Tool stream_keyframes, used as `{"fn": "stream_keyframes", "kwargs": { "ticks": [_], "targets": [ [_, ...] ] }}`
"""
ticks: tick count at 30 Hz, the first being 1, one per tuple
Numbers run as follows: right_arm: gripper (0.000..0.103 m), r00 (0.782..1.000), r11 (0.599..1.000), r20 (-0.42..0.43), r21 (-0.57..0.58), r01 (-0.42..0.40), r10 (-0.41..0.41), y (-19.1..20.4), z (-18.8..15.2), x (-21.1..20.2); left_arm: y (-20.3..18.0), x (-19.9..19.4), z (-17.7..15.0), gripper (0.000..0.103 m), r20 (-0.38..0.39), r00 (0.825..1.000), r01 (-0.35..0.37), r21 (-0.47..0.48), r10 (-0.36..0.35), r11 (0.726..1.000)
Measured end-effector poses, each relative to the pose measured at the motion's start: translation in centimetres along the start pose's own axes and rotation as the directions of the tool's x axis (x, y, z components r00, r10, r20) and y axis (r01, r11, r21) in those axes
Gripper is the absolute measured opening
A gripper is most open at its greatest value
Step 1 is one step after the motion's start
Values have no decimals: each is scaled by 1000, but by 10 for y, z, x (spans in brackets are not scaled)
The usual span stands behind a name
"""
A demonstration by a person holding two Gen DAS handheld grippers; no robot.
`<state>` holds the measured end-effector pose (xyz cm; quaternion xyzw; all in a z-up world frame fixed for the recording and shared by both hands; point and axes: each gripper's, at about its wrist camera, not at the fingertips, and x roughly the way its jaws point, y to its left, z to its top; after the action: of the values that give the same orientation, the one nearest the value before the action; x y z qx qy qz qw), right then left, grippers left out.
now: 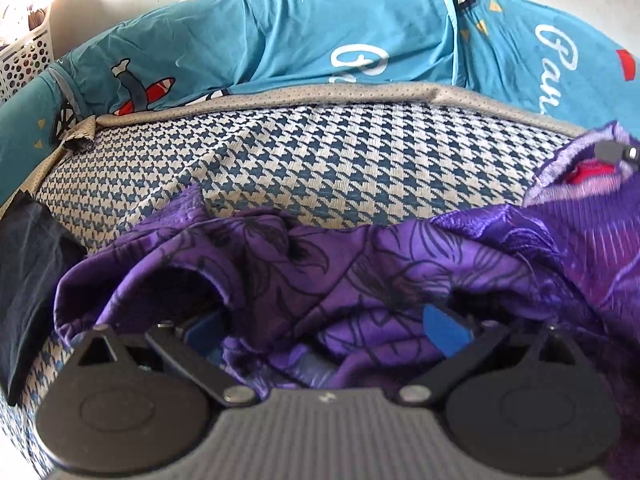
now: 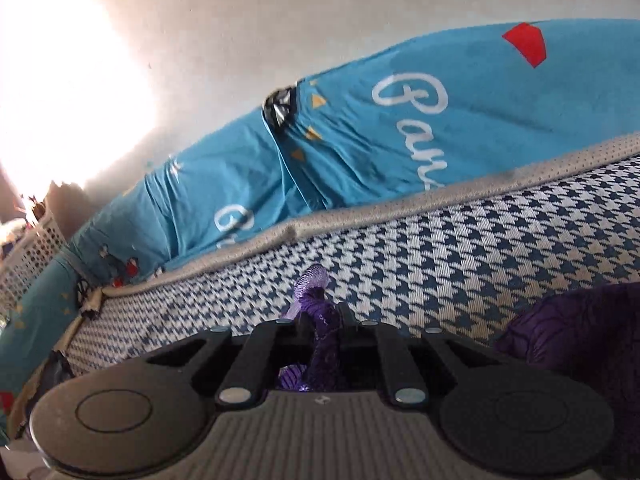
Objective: Fold clothes
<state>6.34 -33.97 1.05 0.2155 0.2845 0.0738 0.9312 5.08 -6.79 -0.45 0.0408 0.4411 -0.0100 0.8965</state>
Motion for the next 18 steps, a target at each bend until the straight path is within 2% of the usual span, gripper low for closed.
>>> {"fn": "stream_keyframes", "kwargs": {
  "ticks": [3,8,13,18],
  "targets": [
    [11,995,995,65,48,-82,79,-2,9,-18,3,-12,0,103,40,999,16,-7,-16,1000],
    [11,978,984,109,9,-178,176,10,16,-46,10,-29,8,103,102,994,37,-57,-31,998],
    [11,960,958,77,-120,-259,269,27,7,-81,15,-41,20,103,176,984,33,-95,-16,995],
    [11,936,902,-30,-259,-346,351,48,-22,-115,15,-37,22,103,167,985,59,-120,-39,991]
  ]
}}
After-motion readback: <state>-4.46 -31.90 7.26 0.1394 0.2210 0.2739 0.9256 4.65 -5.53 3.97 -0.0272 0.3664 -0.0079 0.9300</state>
